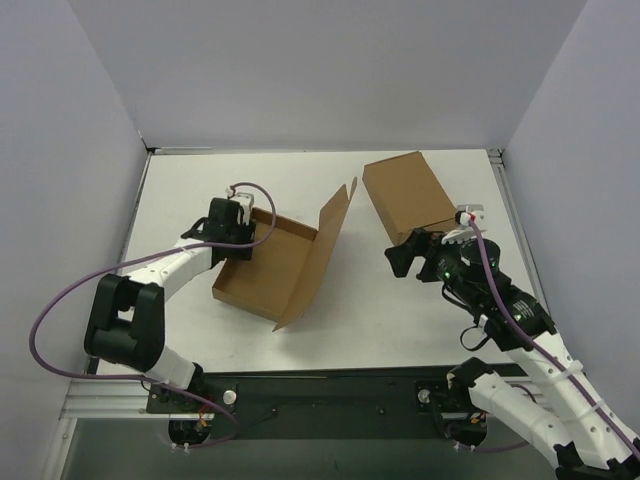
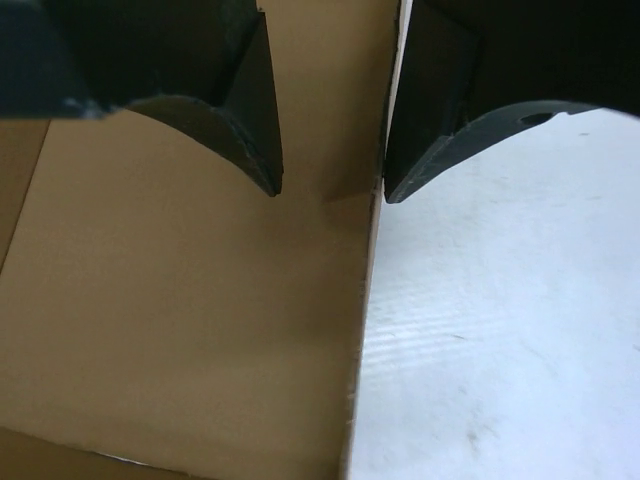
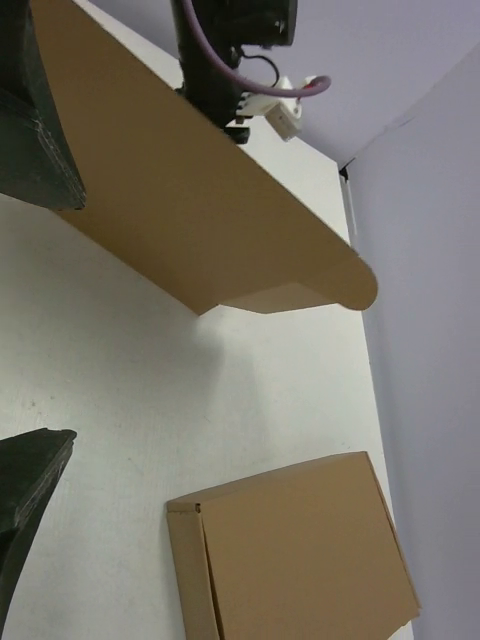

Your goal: Fold the paper box

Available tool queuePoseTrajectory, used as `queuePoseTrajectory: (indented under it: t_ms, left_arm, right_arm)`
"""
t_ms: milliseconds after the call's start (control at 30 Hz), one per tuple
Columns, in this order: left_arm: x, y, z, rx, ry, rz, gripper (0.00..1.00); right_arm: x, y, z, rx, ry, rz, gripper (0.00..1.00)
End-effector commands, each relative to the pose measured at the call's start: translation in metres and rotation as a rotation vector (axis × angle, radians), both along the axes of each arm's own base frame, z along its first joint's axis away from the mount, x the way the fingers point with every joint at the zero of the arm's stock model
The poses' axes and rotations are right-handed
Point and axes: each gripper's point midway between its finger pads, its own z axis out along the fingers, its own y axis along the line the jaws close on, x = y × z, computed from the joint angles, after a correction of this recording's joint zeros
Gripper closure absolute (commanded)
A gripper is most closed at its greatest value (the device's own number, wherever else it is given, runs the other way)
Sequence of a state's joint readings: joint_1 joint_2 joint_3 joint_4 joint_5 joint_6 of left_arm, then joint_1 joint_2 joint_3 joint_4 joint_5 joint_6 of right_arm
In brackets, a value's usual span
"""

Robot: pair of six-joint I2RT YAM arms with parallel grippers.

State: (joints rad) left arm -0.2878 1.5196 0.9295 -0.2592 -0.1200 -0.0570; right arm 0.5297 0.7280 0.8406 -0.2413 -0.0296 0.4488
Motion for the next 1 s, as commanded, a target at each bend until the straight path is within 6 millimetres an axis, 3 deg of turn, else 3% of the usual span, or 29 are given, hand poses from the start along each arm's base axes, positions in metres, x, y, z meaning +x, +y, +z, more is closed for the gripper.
queuePoseTrajectory:
  t_ms: [0, 133, 233, 367, 433, 500, 533, 600, 667, 733, 767, 967]
  left_arm:
    - [-0.016, -0.034, -0.016, -0.217, 0.093, 0.000, 0.43]
    - [-0.044, -0.053, -0.036, -0.363, 0.205, 0.014, 0.38]
    - [-0.058, -0.066, -0.032, -0.451, 0.237, 0.005, 0.31]
    - [-0.083, -0.072, -0.018, -0.544, 0.235, 0.005, 0.28]
    - [-0.096, -0.081, -0.010, -0.616, 0.247, -0.004, 0.25]
    - [-0.114, -0.089, -0.002, -0.693, 0.262, -0.006, 0.25]
    - [-0.118, -0.095, 0.009, -0.726, 0.231, -0.033, 0.25]
    - [-0.132, -0.099, 0.005, -0.751, 0.245, -0.012, 0.25]
    - [-0.140, -0.110, 0.016, -0.777, 0.217, -0.039, 0.25]
    - [-0.146, -0.113, 0.021, -0.769, 0.190, -0.048, 0.25]
    - [-0.148, -0.116, 0.023, -0.768, 0.182, -0.054, 0.25]
    - [-0.182, -0.156, 0.025, -0.837, 0.188, -0.126, 0.25]
  right_arm:
    - [-0.019, -0.005, 0.009, 0.053, 0.004, 0.008, 0.08]
    - [-0.030, 0.003, -0.018, 0.053, 0.064, 0.070, 0.08]
    - [-0.042, 0.017, -0.042, 0.057, 0.111, 0.152, 0.09]
    - [-0.057, 0.037, -0.064, 0.065, 0.118, 0.213, 0.10]
    - [-0.064, 0.042, -0.077, 0.049, 0.121, 0.220, 0.12]
    - [-0.074, 0.052, -0.078, 0.066, 0.095, 0.225, 0.13]
    - [-0.078, 0.055, -0.089, 0.062, 0.096, 0.230, 0.14]
    - [-0.090, 0.065, -0.093, 0.076, 0.073, 0.245, 0.15]
    - [-0.090, 0.068, -0.097, 0.065, 0.036, 0.215, 0.15]
    - [-0.102, 0.079, -0.093, 0.050, 0.004, 0.254, 0.15]
    - [-0.101, 0.081, -0.090, 0.016, -0.014, 0.237, 0.15]
    - [-0.078, 0.041, -0.080, -0.158, -0.061, -0.086, 0.15]
